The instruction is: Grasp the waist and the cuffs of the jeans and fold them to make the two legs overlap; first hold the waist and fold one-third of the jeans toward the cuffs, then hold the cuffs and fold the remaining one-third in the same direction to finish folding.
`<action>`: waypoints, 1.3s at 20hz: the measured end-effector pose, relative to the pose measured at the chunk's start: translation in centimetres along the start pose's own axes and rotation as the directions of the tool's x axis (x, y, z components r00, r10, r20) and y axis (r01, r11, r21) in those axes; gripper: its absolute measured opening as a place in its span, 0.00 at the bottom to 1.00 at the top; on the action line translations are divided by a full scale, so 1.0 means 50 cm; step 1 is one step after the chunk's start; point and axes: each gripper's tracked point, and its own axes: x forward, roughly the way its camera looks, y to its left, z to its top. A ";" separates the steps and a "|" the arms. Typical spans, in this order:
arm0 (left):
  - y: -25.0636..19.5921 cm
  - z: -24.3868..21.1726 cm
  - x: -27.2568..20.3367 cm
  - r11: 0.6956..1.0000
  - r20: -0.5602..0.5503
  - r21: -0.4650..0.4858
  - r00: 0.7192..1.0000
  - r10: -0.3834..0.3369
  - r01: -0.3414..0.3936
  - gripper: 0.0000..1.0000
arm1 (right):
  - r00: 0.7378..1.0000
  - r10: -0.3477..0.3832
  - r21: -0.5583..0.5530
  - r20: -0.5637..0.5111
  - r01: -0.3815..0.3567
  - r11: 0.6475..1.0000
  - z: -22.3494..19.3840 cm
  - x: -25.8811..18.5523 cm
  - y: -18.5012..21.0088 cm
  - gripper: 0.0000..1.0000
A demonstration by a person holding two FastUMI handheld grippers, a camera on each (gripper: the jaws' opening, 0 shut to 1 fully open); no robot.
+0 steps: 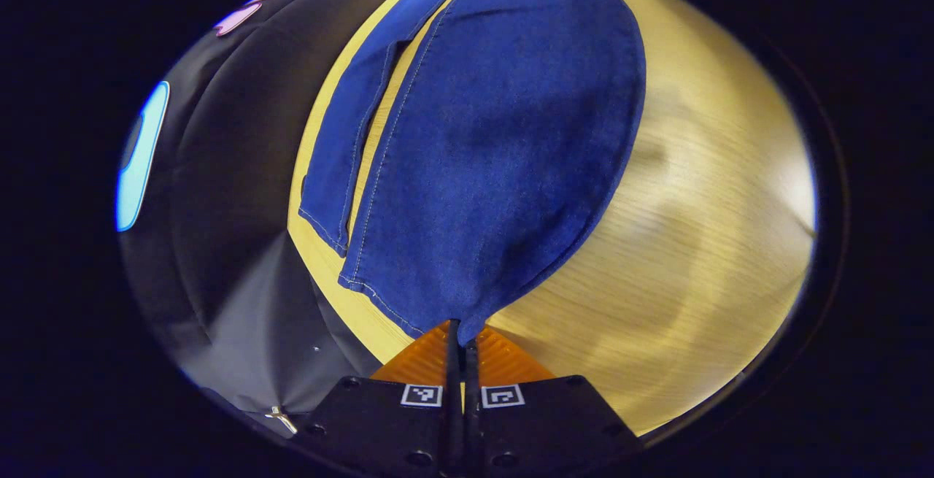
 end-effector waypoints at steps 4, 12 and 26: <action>0.001 0.001 0.002 1.000 -0.008 -0.011 1.000 -0.005 0.005 0.06 | 0.999 0.026 0.012 0.024 -0.026 1.000 -0.008 0.029 0.008 0.30; -0.008 0.005 -0.012 0.967 -0.007 -0.249 0.998 -0.066 0.063 0.06 | 0.970 0.233 0.043 0.061 -0.236 0.971 -0.008 0.004 0.021 0.09; 0.232 0.111 -0.091 0.420 0.149 -0.896 0.988 -0.027 0.147 0.05 | 0.992 0.100 0.517 0.078 -0.126 0.846 0.025 -0.056 -0.331 0.09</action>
